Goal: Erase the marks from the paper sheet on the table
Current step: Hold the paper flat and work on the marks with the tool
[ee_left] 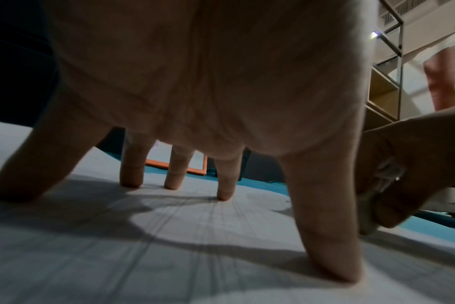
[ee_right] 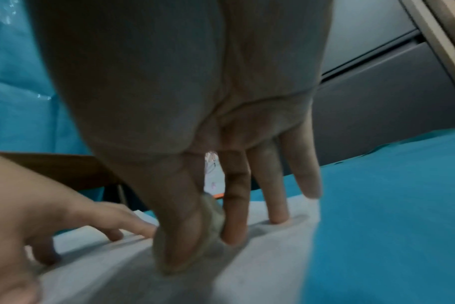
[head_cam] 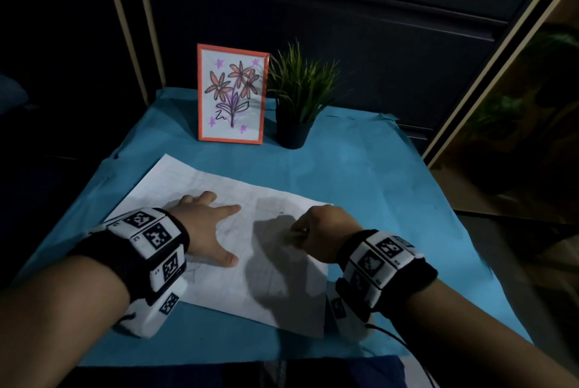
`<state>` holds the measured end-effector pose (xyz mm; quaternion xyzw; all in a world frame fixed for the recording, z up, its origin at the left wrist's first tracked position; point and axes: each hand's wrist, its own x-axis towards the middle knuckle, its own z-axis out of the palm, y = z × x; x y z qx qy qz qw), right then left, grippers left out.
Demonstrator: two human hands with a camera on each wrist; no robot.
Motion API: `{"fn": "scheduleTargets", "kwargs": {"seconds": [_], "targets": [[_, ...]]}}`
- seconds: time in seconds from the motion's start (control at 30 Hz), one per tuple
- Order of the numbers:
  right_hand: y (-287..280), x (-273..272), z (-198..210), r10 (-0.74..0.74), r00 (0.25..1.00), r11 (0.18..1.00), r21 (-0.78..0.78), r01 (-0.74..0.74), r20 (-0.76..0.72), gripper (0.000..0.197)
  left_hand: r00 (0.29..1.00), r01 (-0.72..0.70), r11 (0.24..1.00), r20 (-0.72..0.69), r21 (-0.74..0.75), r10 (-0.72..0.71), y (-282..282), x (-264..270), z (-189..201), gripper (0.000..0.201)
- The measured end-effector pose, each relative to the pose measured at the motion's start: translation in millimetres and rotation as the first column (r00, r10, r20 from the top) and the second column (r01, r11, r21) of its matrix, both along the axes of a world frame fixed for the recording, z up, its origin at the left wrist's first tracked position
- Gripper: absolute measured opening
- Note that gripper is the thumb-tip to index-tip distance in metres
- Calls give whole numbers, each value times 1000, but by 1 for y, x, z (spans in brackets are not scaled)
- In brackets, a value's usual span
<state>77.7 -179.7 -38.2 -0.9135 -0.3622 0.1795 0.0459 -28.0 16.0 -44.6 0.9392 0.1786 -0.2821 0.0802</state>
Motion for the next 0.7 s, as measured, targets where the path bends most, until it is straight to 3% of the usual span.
{"fn": "scheduleTargets", "kwargs": {"seconds": [0.2,0.33,0.53,0.7], "targets": [[0,2,-1,-21,999,1000,20,20,45,27,1000,3,1000,1,6,-3,3,0,-3,105],[-8,-1,0,0,998,1000,6,0,-63,29,1000,-1,1000,12,-2,1,3,-2,-4,104],[-4,1,-9,-86,996,992,89,86,-9,22,999,-28,1000,24,13,28,0,-3,-4,103],[-9,2,-8,2,998,998,63,2,-61,24,999,-34,999,17,17,34,-2,-4,-3,103]]}}
